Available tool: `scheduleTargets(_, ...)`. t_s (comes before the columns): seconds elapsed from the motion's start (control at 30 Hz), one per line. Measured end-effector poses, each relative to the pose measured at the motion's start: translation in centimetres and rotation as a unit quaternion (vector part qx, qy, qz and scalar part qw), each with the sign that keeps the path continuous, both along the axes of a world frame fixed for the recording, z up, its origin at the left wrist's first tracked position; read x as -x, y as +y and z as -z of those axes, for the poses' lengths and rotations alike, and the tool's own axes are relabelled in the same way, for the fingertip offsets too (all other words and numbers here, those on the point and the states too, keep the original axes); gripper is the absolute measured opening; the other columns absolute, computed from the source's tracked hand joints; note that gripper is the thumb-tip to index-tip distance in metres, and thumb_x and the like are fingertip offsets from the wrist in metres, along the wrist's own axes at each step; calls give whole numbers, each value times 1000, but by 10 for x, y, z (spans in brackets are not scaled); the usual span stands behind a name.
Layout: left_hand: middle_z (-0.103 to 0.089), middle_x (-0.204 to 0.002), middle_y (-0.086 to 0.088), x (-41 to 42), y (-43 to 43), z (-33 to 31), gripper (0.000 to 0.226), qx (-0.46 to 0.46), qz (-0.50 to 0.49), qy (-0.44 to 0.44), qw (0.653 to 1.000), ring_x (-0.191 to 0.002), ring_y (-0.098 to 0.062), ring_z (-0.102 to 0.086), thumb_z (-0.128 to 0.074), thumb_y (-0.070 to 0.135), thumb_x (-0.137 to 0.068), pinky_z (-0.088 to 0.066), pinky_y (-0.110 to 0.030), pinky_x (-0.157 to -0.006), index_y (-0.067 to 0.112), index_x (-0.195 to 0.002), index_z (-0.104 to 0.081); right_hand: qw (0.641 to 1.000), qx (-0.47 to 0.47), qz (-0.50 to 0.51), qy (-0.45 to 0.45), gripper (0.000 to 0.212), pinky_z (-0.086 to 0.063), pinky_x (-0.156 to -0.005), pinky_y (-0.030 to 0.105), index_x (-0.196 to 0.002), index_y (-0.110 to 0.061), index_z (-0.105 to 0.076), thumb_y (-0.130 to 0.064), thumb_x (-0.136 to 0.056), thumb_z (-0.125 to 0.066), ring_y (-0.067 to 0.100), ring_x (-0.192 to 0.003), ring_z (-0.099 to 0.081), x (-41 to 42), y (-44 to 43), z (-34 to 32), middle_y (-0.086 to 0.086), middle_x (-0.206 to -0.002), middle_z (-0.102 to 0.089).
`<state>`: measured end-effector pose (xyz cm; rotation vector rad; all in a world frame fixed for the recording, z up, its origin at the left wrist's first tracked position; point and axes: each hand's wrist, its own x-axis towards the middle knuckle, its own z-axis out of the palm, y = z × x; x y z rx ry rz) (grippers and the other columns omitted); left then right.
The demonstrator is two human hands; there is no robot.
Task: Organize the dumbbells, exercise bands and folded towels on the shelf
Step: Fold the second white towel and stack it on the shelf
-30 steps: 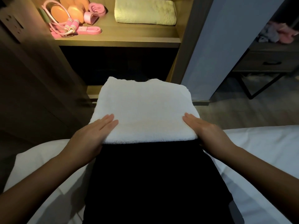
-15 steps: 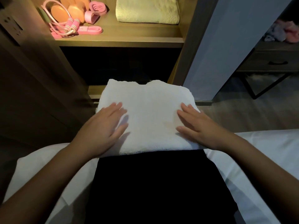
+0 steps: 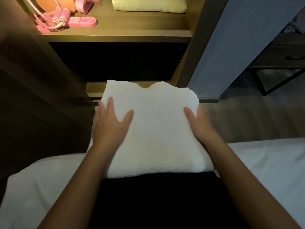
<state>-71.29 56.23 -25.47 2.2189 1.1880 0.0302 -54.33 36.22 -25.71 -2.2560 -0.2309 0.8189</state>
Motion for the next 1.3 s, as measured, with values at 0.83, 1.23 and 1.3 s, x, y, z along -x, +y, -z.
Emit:
scheduleTargets(0.83,-40,-151,-10,-12,78,-9,57,322,-195,-24,926,-127,-23,-43,-38,51,-100,-37,-30,-98,17,-146,-40,958,-44,120,257,43,-51,-80,40,-110,-22,-63,-58,-89,-53,24,-96,-65,-60,6,-5,5,-105,-70)
scheduleTargets(1.23,-60,-95,-3,-36,89,-1,34,183,-156,-86,967,-81,-16,-56,-40,45,-101,-40,-30,-61,17,-108,-58,987,-66,113,93,45,-53,-85,38,-128,-17,-56,-49,-97,-49,19,-95,-65,-75,33,9,2,-117,-66)
scheduleTargets(1.3,-59,-95,-5,-36,90,4,36,180,-164,-76,967,-81,-18,-56,-40,46,-100,-41,-31,-63,15,-106,-58,989,-58,109,87,47,-52,-90,42,-128,-18,-56,-52,-96,-49,21,-98,-65,-76,33,11,1,-116,-66)
